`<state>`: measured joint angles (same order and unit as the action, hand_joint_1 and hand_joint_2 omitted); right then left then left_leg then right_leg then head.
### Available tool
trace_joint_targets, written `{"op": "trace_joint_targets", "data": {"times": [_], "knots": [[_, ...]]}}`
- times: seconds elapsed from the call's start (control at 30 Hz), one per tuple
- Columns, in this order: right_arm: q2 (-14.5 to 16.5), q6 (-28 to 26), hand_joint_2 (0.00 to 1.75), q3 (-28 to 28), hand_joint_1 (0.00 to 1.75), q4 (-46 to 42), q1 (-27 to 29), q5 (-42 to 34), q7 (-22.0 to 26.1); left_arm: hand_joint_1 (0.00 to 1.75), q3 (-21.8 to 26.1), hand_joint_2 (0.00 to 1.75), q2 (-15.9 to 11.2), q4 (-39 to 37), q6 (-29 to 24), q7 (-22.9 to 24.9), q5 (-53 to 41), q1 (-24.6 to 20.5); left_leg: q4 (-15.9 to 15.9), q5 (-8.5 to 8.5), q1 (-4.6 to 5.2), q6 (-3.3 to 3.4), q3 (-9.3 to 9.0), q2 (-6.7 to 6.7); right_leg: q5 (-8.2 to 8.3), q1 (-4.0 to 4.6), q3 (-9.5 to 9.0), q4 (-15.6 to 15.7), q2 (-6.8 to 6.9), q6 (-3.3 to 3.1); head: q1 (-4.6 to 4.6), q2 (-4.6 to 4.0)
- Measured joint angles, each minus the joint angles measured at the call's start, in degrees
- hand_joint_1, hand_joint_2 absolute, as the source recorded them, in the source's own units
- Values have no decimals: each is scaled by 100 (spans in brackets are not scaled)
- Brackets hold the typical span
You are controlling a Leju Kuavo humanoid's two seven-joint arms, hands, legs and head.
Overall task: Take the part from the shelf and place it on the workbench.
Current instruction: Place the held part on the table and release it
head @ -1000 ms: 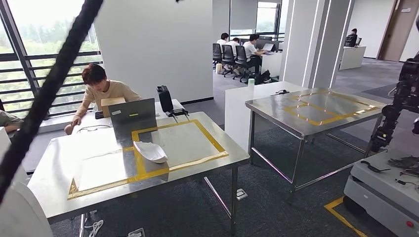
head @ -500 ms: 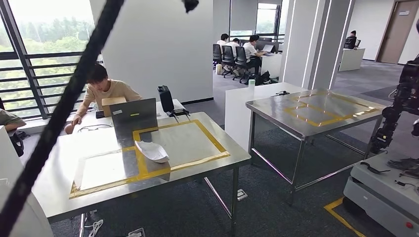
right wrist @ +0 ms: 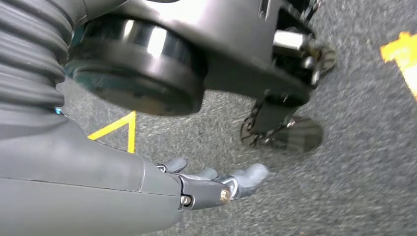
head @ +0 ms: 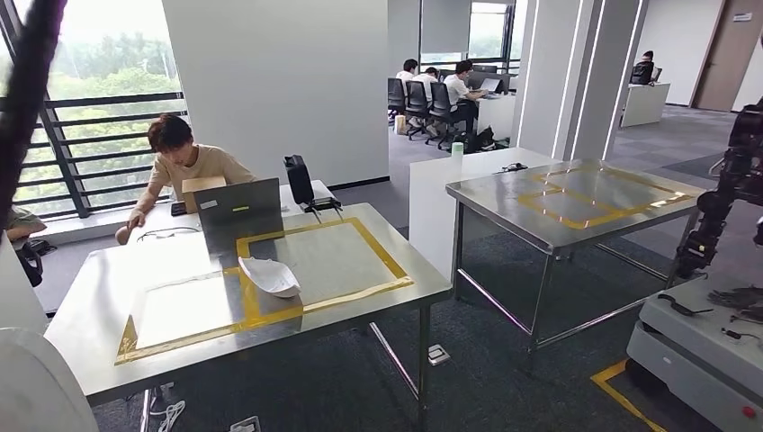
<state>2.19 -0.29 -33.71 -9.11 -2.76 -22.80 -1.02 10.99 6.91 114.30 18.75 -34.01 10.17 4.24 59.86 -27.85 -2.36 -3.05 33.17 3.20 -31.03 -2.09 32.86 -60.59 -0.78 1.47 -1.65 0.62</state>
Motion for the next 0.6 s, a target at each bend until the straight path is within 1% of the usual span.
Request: {"op": "trace_joint_targets", "data": {"times": [0.03, 0.07, 0.1, 0.13, 0.17, 0.2, 0.23, 0.27, 0.3, 0.33, 0.37, 0.4, 0.43, 0.47, 0.5, 0.53, 0.57, 0.6], "knots": [[-7, -3, 175, 3, 0, 1, 11, -1, 0, 154, 5, 175, -4, 5, 1, -5, 7, 11, 22, -10, -4, -31, -7, -17, 41, 0, -41, -4, 13, -68, -4, 0], [-12, -3, 175, 4, 0, 2, 19, -1, 8, 154, 11, 175, -9, 8, 1, -14, 14, 21, 89, -24, -8, -51, -4, -64, 40, 2, -90, -3, 28, -131, -10, -1], [-16, -3, 175, 5, 0, 2, 19, -1, 20, 154, 17, 175, -16, 9, 1, -30, 23, 23, 222, -77, -3, -55, 63, -130, 24, 12, -149, 1, 46, -180, -13, -1], [-20, -1, 175, 5, 0, 2, 19, -1, 29, 154, 22, 175, -25, 9, 0, -45, 32, 24, 461, -159, 4, -53, 202, -199, 2, 24, -209, 8, 62, -217, -17, -1], [-25, 2, 175, 5, 0, 2, 18, -1, 36, 154, 25, 175, -34, 8, -1, -60, 40, 28, 795, -266, 18, -47, 406, -254, -33, 41, -251, 11, 79, -242, -18, -1], [-28, 6, 175, 5, 0, 2, 21, -1, 39, 154, 26, 175, -45, 5, -1, -73, 46, 37, 1151, -382, 33, -37, 651, -280, -74, 60, -292, 13, 96, -261, -18, -1], [-31, 8, 175, 5, 0, 2, 28, -1, 38, 154, 28, 175, -55, 2, -2, -78, 49, 49, 1420, -462, 48, -21, 869, -287, -124, 80, -341, 13, 109, -271, -18, -1], [-32, 9, 175, 5, 0, 2, 34, -1, 38, 154, 29, 175, -63, -1, -2, -81, 50, 60, 1529, -479, 67, 7, 1014, -289, -180, 99, -402, 14, 117, -278, -18, -1], [-32, 10, 175, 5, 0, 2, 40, 0, 39, 154, 29, 175, -71, -3, -2, -88, 52, 66, 1444, -405, 90, 46, 1063, -289, -241, 113, -477, 17, 122, -281, -18, -1], [-33, 12, 175, 5, 0, 2, 41, -1, 41, 154, 30, 175, -79, -4, -3, -98, 56, 71, 1186, -235, 120, 95, 1025, -290, -306, 122, -565, 23, 124, -280, -18, -1], [-32, 13, 175, 5, 0, 2, 46, -2, 42, 154, 30, 175, -89, -3, -3, -111, 61, 75, 826, 44, 156, 155, 941, -300, -373, 127, -643, 37, 125, -275, -19, -1], [-31, 14, 175, 5, 0, 2, 45, -5, 44, 154, 31, 175, -100, -5, -4, -127, 70, 81, 525, 263, 198, 205, 867, -309, -439, 134, -715, 56, 122, -260, -20, -2], [-30, 15, 175, 6, 0, 2, 41, -9, 43, 154, 32, 175, -111, -4, -4, -136, 79, 87, 309, 417, 234, 246, 797, -317, -496, 139, -772, 94, 121, -232, -20, -2], [-28, 14, 175, 7, 0, 2, 36, -14, 43, 154, 33, 175, -119, 0, -4, -144, 91, 93, 180, 495, 260, 278, 753, -317, -526, 146, -840, 138, 123, -198, -19, -2], [-28, 14, 175, 7, 0, 2, 24, -17, 43, 154, 35, 175, -125, 5, -4, -148, 103, 96, 149, 451, 268, 301, 716, -306, -521, 157, -905, 181, 124, -156, -17, -1], [-30, 14, 175, 7, 0, 2, 13, -19, 43, 154, 36, 175, -128, 16, -4, -148, 112, 98, 103, 434, 257, 330, 644, -287, -485, 161, -944, 187, 129, -116, -13, 1], [-30, 14, 175, 7, 0, 2, 3, -20, 46, 154, 37, 175, -129, 26, -4, -152, 118, 103, 46, 415, 244, 365, 559, -270, -401, 162, -934, 79, 127, -85, -11, 2], [-31, 14, 175, 7, 0, 2, -7, -20, 47, 154, 37, 175, -130, 32, -4, -155, 119, 104, 0, 381, 231, 404, 456, -262, -307, 161, -806, -160, 121, -60, -8, 2]]}}
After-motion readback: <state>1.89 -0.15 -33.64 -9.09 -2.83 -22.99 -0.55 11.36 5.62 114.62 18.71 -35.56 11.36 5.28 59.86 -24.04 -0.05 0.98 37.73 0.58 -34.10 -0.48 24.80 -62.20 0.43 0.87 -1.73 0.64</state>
